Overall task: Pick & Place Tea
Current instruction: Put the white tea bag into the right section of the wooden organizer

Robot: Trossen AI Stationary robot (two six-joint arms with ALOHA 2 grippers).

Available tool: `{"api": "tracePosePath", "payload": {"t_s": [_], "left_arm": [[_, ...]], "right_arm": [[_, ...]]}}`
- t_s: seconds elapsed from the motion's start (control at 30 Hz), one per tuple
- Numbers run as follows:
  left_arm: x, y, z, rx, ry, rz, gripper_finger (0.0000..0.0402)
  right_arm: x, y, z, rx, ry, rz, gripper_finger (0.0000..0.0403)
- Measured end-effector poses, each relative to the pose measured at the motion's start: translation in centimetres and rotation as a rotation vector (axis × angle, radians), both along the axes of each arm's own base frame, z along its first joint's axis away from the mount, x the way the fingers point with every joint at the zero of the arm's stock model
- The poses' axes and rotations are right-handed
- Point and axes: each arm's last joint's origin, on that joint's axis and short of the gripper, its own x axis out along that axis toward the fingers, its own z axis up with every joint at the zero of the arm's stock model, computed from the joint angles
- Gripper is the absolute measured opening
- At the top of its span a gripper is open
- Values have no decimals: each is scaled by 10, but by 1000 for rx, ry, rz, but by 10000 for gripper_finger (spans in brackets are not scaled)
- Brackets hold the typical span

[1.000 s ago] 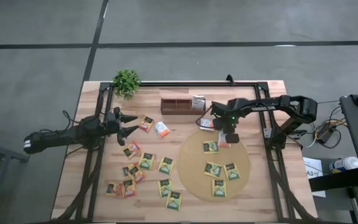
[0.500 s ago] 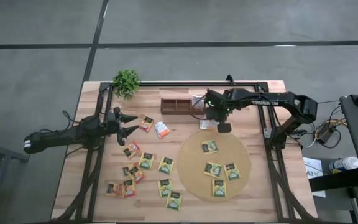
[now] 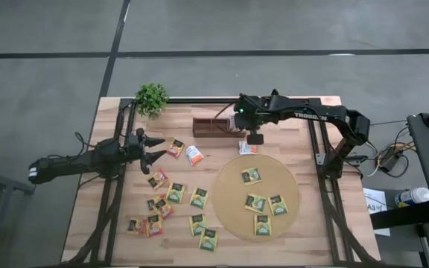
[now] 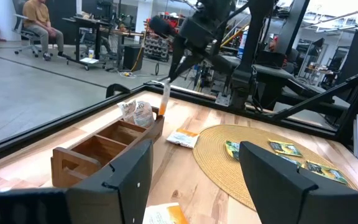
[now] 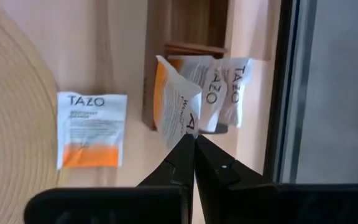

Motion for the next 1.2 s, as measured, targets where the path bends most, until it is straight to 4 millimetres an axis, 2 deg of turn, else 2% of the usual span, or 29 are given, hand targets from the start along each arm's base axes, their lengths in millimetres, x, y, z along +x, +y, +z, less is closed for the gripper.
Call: {"api": "tracePosePath", "payload": {"t_s": [0.27, 0.43, 0.83, 1.2], "left_arm": [[0, 0, 0, 0, 0, 0, 233], [0, 0, 0, 0, 0, 0, 233], [0, 0, 0, 0, 0, 0, 233], [0, 0, 0, 0, 0, 0, 233]], "right_arm": [[22, -11, -9, -30, 35, -35, 8], [28, -16, -12, -44, 59, -36, 8], [23, -35, -1, -88, 49, -43, 8], [21, -30, -10, -54, 94, -17, 8]]}}
